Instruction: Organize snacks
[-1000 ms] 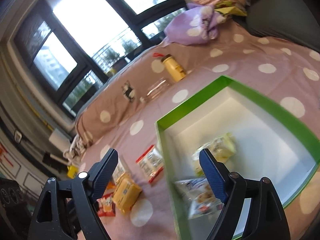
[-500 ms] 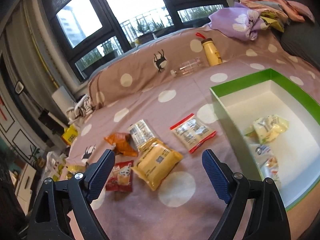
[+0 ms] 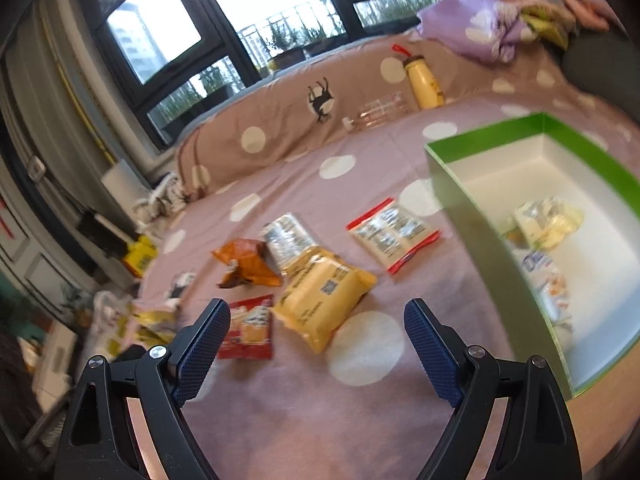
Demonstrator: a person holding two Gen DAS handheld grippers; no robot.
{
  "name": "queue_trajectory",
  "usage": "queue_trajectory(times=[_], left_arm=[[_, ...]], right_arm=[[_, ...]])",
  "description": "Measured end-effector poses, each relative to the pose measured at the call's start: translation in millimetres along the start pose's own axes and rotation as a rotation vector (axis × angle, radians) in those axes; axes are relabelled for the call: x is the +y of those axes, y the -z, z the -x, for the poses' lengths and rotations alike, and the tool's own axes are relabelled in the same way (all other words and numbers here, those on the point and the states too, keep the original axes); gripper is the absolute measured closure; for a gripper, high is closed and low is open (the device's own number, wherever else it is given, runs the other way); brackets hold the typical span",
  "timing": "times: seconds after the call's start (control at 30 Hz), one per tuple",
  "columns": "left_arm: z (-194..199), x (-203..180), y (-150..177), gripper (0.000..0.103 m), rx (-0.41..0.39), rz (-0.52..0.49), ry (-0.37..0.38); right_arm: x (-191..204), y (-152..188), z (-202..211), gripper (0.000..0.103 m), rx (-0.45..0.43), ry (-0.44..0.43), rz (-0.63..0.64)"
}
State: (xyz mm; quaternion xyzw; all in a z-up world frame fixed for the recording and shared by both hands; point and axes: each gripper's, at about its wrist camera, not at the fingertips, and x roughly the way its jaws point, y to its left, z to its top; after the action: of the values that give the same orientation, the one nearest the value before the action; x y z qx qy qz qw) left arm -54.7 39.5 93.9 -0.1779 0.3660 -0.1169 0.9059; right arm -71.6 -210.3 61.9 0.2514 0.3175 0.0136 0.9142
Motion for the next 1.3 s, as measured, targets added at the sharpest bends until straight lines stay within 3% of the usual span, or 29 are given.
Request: queue_trajectory(times=[0.07, 0.2, 0.43, 0.67, 0.93, 1.1, 1.13, 1.2, 1.3], left_arm=[[2, 5, 0, 0.011, -0.005, 0.018, -0.001], [-2, 9, 0, 0.016, 0.011, 0.011, -0.009], [-11, 10, -3, 0.036, 0.046, -0.013, -0.005], [-28, 9, -11, 0.047, 0.095, -0.003, -0.003], [-54, 11, -27, 0.05, 0.144, 0.05, -0.024], [-61, 4, -27, 0.05, 0.166, 0.02, -0.026], [-61, 2, -27, 0.05, 0.168, 0.012, -0.02], [-60, 0, -26, 0.05, 0.17, 0.003, -0.007], [-61, -1, -26, 0.05, 0.171, -0.006, -0.004]], right_arm=[[-6, -4, -3, 0.014, 0.028, -0.032, -0.052], [-11, -9, -18, 0.014, 0.086, 0.035, -0.099], [-4, -39, -69, 0.014, 0.223, 0.16, 0.001], [1, -77, -144, 0.014, 0.362, 0.361, 0.28], [0, -86, -198, 0.014, 0.472, 0.479, 0.534], [3, -88, -203, 0.014, 0.505, 0.457, 0.576], [4, -88, -206, 0.017, 0.521, 0.469, 0.59], [7, -87, -212, 0.031, 0.567, 0.438, 0.577], [11, -90, -215, 0.032, 0.579, 0.453, 0.592]])
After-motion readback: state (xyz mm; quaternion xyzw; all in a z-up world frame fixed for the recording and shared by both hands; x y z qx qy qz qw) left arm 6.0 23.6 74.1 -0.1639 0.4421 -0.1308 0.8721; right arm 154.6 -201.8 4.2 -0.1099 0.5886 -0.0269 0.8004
